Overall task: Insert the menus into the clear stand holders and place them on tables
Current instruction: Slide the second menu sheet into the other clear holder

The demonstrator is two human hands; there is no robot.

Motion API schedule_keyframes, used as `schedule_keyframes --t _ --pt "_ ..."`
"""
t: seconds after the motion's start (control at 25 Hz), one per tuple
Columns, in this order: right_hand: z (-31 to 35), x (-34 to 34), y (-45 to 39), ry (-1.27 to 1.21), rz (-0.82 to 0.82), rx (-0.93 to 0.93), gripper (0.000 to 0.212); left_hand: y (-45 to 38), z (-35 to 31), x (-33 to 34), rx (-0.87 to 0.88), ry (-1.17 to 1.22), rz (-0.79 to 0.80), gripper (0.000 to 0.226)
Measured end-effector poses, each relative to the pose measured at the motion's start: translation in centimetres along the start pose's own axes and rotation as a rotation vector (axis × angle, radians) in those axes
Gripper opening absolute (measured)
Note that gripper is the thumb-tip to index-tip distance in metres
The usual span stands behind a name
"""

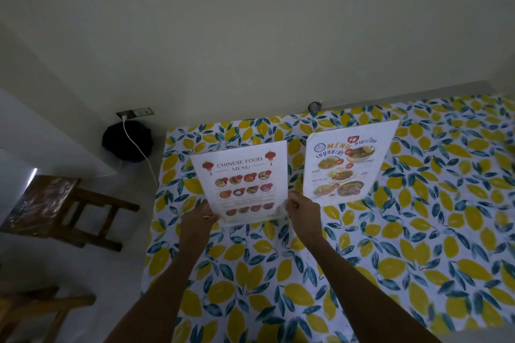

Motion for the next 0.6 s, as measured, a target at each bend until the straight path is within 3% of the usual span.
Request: schedule_keyframes --t 0.28,0.6 --pt "0.33 -0.15 -0.93 -0.006 -0.022 0.004 0.020 -0.58 0.35 0.10 -0.032 -0.073 -0.016 0.025" --pt "1.04 -0.44 -0.66 0.052 -0.002 0.005 0.015 -0.46 0.59 0.68 -0.012 -0.198 -0.016 0.026"
Point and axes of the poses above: each hand's wrist, its own y-axis away from the middle knuckle, its own x-axis out of the palm, z = x × y, the point moved 7 cm from there along -y, towards the middle knuckle, and after that the axes turned 11 degrees about z, right-handed, at the moved point
